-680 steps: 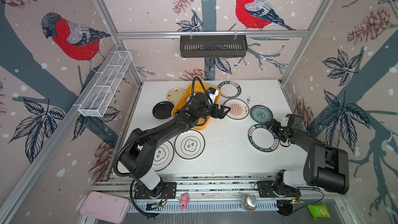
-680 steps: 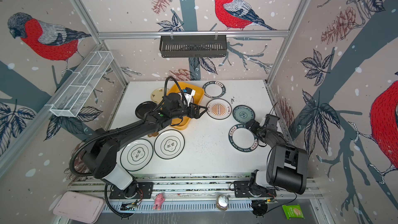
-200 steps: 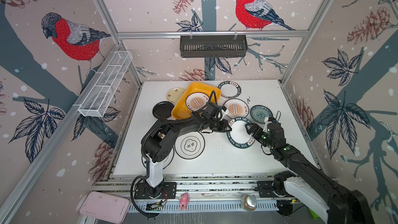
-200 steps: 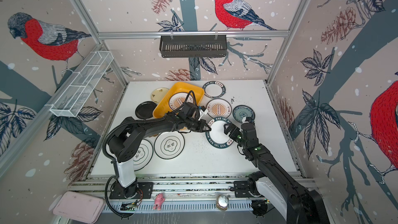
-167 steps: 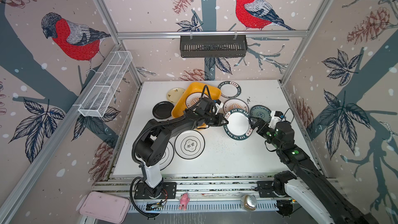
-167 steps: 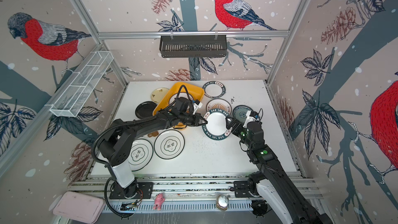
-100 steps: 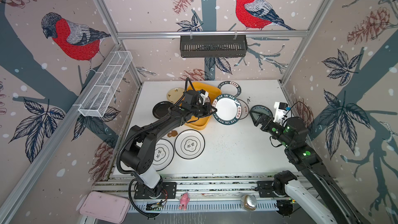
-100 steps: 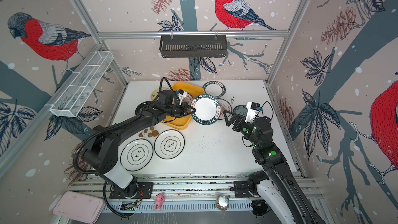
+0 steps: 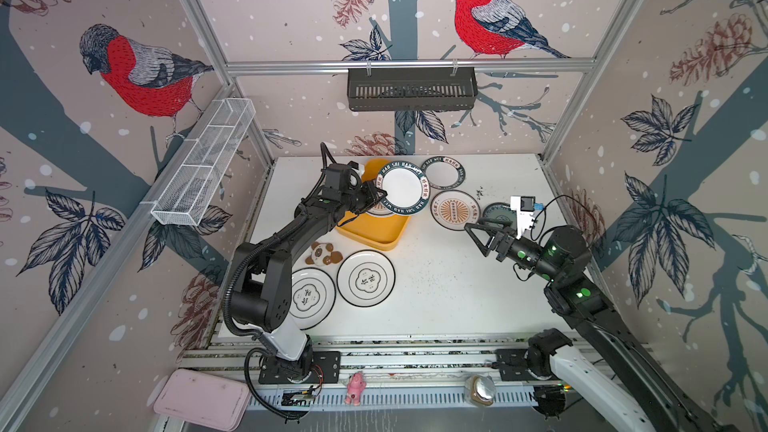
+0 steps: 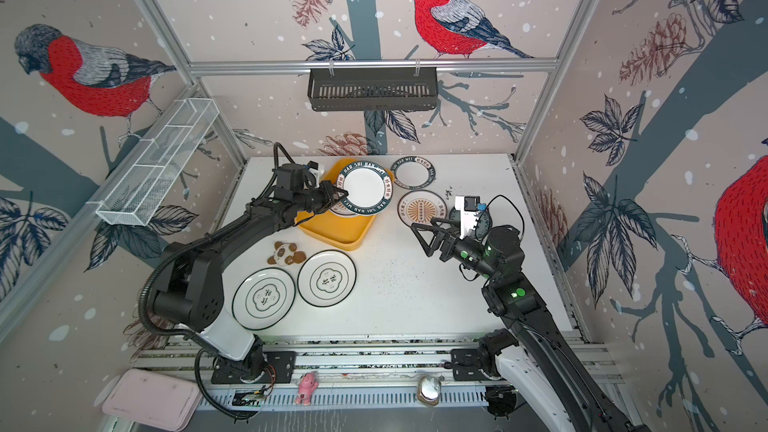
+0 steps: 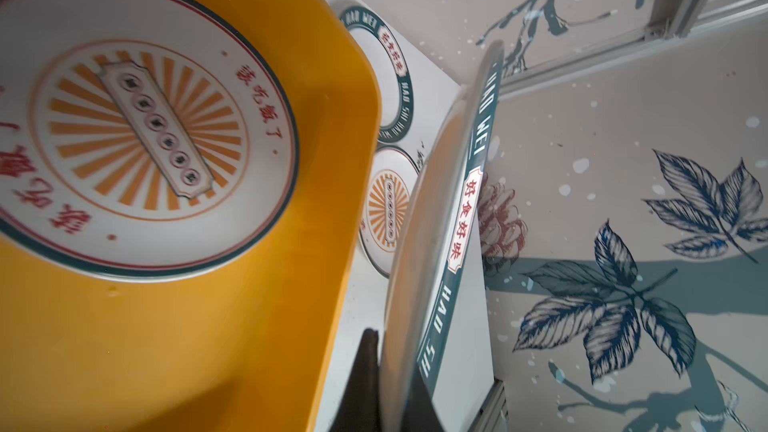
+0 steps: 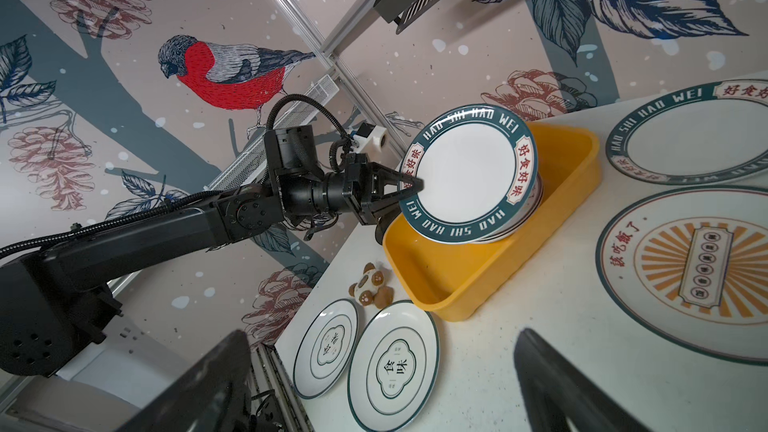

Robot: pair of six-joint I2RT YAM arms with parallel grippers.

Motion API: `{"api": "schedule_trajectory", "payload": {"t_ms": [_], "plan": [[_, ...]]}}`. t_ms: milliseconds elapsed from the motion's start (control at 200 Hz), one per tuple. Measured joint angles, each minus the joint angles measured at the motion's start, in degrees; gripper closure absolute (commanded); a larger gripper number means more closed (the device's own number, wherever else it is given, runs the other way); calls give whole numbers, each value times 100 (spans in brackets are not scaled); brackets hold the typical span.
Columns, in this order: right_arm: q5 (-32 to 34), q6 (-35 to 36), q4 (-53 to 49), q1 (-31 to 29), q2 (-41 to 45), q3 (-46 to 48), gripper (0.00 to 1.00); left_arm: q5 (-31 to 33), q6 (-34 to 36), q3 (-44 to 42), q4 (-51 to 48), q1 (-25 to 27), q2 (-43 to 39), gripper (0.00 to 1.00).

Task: Place the plates into the plastic bin on the countertop
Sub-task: 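Carry the green-rimmed plate upright into the yellow bin with the left gripper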

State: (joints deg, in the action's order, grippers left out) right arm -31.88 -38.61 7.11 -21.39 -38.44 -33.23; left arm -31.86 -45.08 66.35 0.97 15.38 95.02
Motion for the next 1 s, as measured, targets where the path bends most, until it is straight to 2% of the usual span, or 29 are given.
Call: {"api": "schedule_trajectory", "payload": {"t_ms": [290,705,996], "plan": [[63,103,376,-66,-249,57,0,332,-358,184,48,-518,732,100],[155,433,691,-68,-1239,-356,0,339,-754,942,269,-568,1884,100],[236,581,704,-35,-1694,-522,1,352,-1005,1060,304,-568,2188,100]]}}
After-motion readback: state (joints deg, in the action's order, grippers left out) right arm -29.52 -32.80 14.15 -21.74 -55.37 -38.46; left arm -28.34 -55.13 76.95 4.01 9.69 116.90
